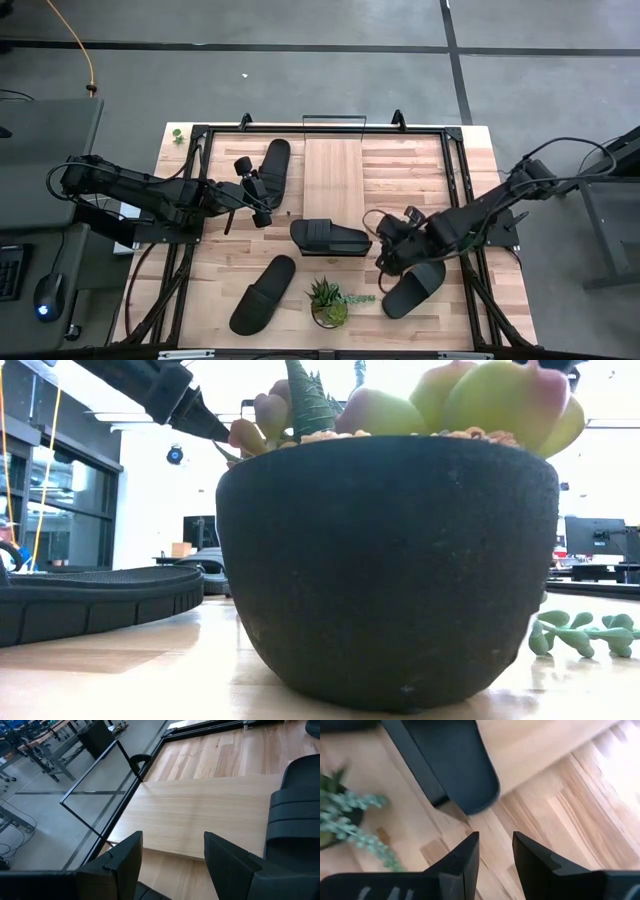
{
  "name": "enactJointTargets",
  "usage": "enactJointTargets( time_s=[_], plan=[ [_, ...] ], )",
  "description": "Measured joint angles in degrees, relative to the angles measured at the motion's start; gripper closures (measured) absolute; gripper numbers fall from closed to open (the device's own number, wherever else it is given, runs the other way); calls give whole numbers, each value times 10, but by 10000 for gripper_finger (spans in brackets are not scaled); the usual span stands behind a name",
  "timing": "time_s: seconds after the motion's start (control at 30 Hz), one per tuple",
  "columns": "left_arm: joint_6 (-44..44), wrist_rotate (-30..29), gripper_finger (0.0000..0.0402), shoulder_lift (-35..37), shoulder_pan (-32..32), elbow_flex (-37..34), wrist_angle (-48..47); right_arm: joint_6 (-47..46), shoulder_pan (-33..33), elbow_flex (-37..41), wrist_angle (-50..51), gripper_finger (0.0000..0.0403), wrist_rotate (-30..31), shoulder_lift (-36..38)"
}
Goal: Pick and place slides into the shelf
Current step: Put the bottom right black slide on the shelf
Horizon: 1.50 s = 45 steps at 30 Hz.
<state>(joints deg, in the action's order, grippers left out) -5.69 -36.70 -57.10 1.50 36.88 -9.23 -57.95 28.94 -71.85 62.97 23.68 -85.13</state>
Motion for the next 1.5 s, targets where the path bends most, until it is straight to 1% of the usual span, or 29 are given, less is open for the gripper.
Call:
enactJointTargets(
  time_s=[0.2,0.4,0.6,1.1,1.27,1.5],
  plan=[
    [0,0,206,0,0,0,0,-23,21,-48,52,295,0,-80],
    [0,0,206,0,0,0,0,-36,30,-79,71,295,-1,-145],
    [0,0,206,0,0,0,0,-64,42,-80,92,295,-48,-182],
    [0,0,206,0,0,0,0,-154,105,-80,172,295,-114,-188],
    [0,0,206,0,0,0,0,-167,113,-79,174,295,-109,-188],
    [0,0,206,0,0,0,0,-159,102,-79,154,295,-104,-188]
  ],
)
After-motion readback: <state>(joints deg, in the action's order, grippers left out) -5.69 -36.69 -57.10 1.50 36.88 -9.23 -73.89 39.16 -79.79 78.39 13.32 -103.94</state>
